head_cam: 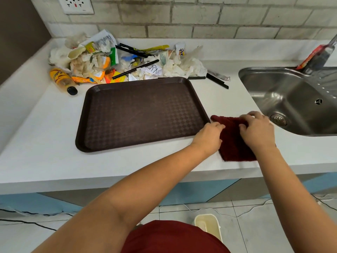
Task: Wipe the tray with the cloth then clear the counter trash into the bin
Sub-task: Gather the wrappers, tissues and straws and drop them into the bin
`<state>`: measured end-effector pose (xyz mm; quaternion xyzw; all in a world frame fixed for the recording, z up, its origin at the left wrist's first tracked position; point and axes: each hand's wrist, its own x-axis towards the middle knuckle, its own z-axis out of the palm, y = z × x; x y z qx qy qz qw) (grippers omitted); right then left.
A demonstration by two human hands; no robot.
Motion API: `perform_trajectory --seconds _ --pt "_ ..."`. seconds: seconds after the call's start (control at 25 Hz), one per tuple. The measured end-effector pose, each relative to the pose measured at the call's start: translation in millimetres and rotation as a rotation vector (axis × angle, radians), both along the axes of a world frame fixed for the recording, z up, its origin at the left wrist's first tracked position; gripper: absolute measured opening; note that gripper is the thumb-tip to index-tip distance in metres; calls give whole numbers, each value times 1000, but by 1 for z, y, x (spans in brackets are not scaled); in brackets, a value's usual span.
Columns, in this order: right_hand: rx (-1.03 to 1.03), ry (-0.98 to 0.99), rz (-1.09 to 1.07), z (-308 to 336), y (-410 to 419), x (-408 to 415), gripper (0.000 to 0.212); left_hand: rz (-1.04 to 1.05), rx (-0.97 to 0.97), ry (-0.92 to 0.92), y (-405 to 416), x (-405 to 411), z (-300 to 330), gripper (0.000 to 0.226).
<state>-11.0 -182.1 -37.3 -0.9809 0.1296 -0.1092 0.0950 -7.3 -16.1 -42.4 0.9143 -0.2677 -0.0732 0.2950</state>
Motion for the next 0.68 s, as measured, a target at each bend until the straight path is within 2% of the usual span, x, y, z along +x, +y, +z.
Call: perform_trajectory --seconds 0.12,0.2,0.28,0.36,0.44,0.56,0.68 --pt "162 178 -11 -17 8 -3 41 20 214 -35 -6 0 -2 38" --pt "105 276 -16 -29 7 -6 47 30 322 -95 -8 1 -3 36" --pt "77 291 -16 -35 6 -6 48 9 372 -122 -9 2 -2 36" --pt "87 284 -26 -35 7 -5 48 -20 341 -77 -4 3 1 38" --pt "95 261 -29 -35 8 -6 48 3 219 -29 11 3 6 40" --pt "135 213 -61 -26 13 -4 47 161 33 -90 55 5 11 38" --pt "123 9 -29 -13 39 4 37 391 -11 -196 120 15 9 32"
